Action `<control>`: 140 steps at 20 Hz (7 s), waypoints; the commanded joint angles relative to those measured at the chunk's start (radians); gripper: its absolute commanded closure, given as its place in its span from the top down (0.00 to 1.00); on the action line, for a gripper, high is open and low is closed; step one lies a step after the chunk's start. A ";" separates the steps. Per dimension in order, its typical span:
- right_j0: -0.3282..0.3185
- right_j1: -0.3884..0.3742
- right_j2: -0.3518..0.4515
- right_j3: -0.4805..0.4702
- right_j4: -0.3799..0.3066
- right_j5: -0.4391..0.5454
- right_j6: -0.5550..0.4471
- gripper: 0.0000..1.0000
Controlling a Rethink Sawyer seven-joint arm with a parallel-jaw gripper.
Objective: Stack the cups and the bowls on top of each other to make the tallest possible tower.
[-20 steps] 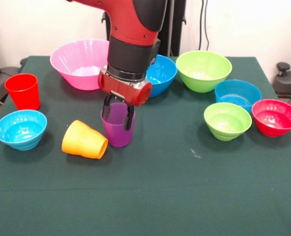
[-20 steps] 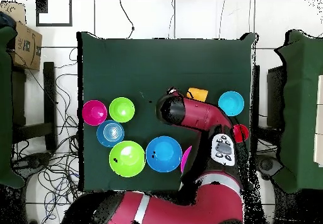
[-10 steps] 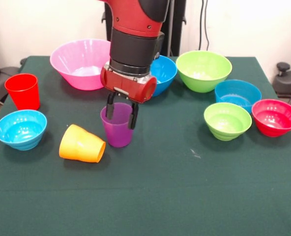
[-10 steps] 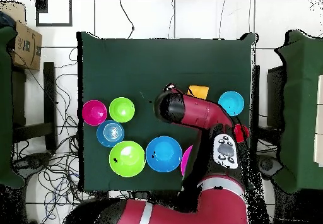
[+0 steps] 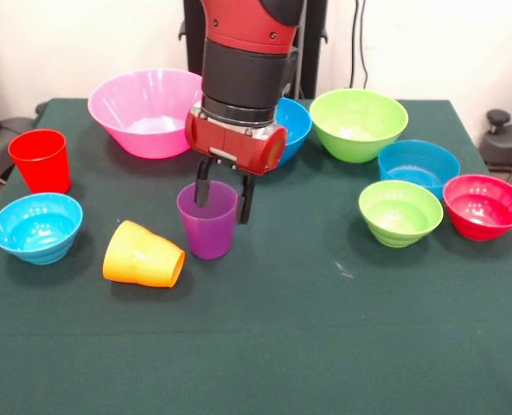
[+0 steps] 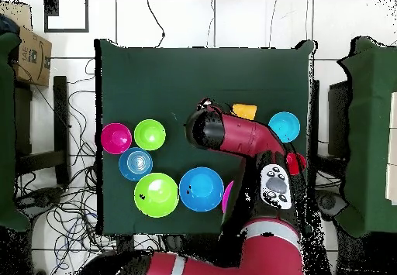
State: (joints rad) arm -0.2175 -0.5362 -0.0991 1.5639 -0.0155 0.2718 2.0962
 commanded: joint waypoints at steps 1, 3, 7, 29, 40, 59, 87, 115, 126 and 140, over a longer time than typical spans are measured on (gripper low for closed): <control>0.069 -0.023 0.066 -0.007 -0.003 0.186 0.045 1.00; 0.096 -0.034 0.050 -0.013 0.007 0.213 0.069 1.00; 0.158 -0.039 0.010 -0.035 0.030 0.253 0.132 1.00; 0.135 -0.117 -0.025 -0.033 0.055 0.358 0.031 1.00; 0.076 -0.204 -0.015 0.029 0.029 0.386 -0.024 1.00; -0.090 -0.226 0.086 0.093 -0.062 0.306 -0.147 1.00; 0.136 -0.103 -0.021 -0.003 -0.026 0.296 0.183 1.00; 0.333 0.073 -0.157 -0.086 0.116 0.210 0.286 1.00; 0.266 0.014 -0.146 -0.110 0.104 0.303 0.157 1.00; 0.273 -0.010 -0.144 -0.168 0.108 0.400 0.176 1.00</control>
State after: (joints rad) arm 0.0601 -0.5692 -0.3049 1.4636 0.0725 0.5387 2.1747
